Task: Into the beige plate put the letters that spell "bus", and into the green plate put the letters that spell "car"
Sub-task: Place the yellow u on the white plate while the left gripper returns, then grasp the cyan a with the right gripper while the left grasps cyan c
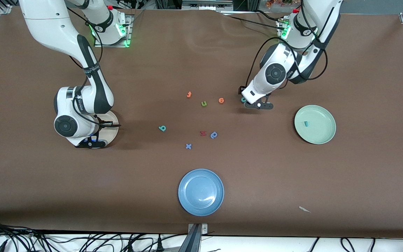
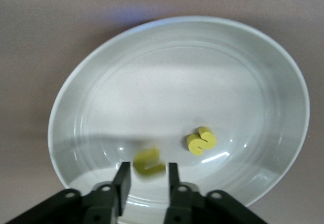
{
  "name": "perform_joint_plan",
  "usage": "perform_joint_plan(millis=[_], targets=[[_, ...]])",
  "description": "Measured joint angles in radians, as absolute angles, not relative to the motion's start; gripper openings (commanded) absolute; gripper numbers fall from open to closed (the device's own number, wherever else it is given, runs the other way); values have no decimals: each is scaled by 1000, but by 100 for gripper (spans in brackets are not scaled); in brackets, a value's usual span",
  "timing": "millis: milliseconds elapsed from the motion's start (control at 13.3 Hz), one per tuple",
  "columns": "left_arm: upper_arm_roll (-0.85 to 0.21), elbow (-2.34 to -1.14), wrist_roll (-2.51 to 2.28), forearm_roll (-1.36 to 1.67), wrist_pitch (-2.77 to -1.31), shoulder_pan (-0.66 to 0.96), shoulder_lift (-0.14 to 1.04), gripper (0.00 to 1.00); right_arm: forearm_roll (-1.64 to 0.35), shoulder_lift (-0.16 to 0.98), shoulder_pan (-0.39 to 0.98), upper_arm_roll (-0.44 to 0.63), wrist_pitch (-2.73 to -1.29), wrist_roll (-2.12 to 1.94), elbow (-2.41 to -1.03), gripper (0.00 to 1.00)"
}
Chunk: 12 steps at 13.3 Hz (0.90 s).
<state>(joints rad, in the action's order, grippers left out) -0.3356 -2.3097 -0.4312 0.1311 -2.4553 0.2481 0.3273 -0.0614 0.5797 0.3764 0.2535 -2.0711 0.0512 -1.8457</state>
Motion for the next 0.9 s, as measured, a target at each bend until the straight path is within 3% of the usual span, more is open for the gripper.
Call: perform_joint_plan(millis=[526, 902], targets=[[-339, -2310, -436, 131, -2592, 283, 379, 74, -67, 532, 477, 237, -2003, 219, -1708, 99], [-339, -2310, -432, 113, -2600, 295, 390, 74, -168, 549, 639, 231, -2033, 436, -1659, 98]])
